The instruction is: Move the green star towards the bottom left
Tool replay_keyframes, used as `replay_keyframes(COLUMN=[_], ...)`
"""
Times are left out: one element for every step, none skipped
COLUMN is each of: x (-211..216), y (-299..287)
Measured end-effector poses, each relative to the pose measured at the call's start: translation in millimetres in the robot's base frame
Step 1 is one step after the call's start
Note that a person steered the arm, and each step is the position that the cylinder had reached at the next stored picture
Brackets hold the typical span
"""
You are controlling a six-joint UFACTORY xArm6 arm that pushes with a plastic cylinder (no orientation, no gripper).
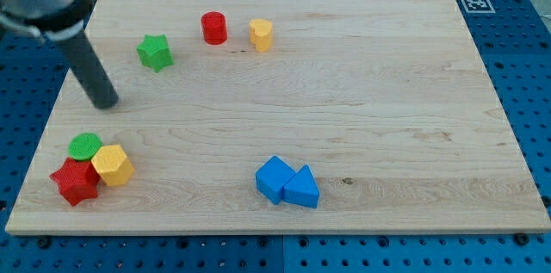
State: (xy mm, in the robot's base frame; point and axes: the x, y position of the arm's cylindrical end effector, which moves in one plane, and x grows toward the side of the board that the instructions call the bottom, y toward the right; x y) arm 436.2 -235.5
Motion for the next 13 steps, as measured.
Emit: replay_keyframes(x=[-47, -104, -145, -146, -128, -100, -78, -71, -71, -69, -56, -40, -41], y=[-10, -8, 41, 54, 54, 54, 54, 58, 85, 91, 87, 77, 64])
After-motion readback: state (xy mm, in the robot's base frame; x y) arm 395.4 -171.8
